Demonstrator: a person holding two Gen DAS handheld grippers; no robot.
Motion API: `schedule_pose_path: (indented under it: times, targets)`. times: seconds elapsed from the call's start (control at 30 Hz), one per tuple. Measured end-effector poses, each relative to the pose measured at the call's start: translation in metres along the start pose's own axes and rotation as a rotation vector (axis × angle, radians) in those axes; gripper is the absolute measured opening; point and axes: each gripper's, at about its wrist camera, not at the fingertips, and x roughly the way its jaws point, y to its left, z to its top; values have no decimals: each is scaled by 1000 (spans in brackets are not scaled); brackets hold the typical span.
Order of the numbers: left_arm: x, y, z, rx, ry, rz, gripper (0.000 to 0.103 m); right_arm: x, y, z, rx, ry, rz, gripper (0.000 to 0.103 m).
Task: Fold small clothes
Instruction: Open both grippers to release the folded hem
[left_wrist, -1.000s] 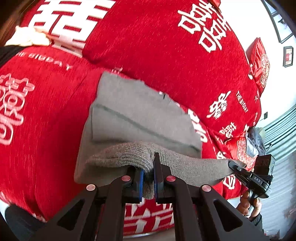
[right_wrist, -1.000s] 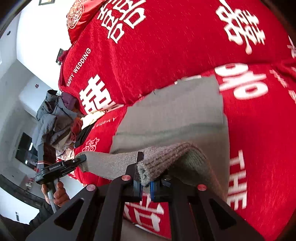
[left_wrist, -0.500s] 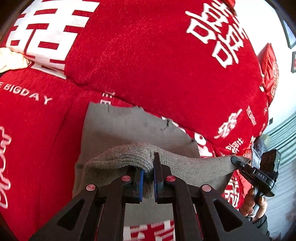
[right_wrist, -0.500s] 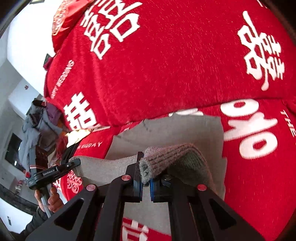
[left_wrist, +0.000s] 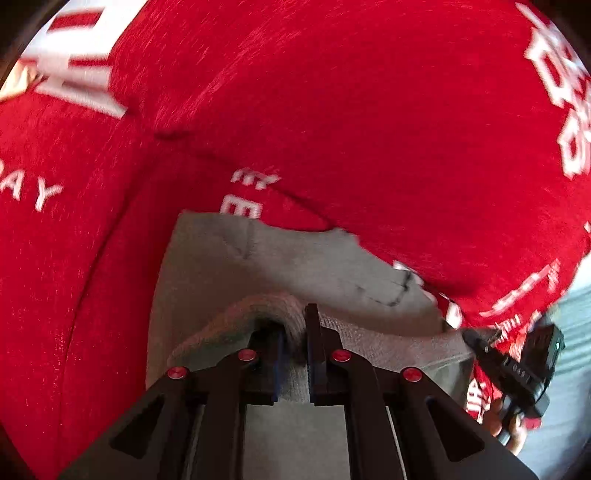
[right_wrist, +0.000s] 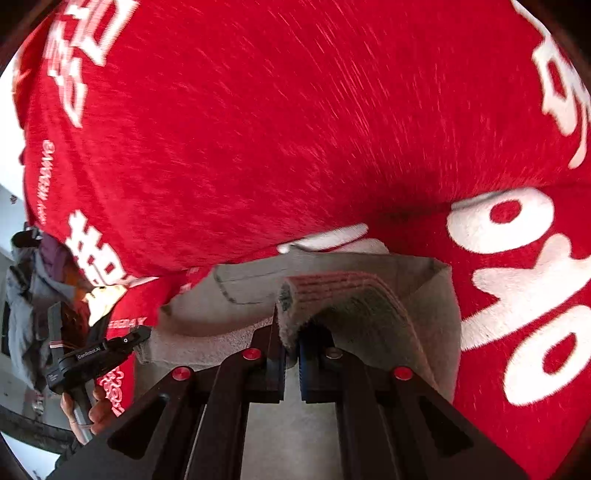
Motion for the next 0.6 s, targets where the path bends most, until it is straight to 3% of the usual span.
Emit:
schedule_pose_path:
  times: [0.07, 0.1, 0.13, 0.17, 0.2, 0.23, 0.3, 0.4, 0.47, 0.6]
  targets:
    - [12, 7, 5, -43, 58, -13, 10, 14, -9, 1, 24, 21, -14, 9]
    - [16, 10, 9, -67, 83, -18, 19, 19, -13, 1, 38, 30, -31, 12]
    - [17, 13, 13, -92, 91, -49, 37, 24, -17, 3, 51, 41, -48, 15]
    - [16, 15, 15, -112, 86, -83, 48, 29, -21, 4, 63, 47, -62, 27]
    - [12, 16, 18, -137, 71, -119, 71, 31, -25, 5, 80, 42, -79, 41]
    - [6, 17, 21, -161, 53, -144, 87, 29, -28, 5, 93, 27, -86, 47]
    - [-7, 19, 25, -194, 18, -188, 94, 21, -32, 4, 116, -8, -69, 64]
    - [-32, 18, 22, -179, -28, -202, 94, 0, -32, 1, 122, -55, -69, 65]
    - [-47, 10, 12, -94, -49, -159, 94, -18, -26, -4, 79, -97, -49, 65]
    - [-41, -34, -21, 224, -48, 36, 94, -32, -2, -20, -135, -89, -188, 66]
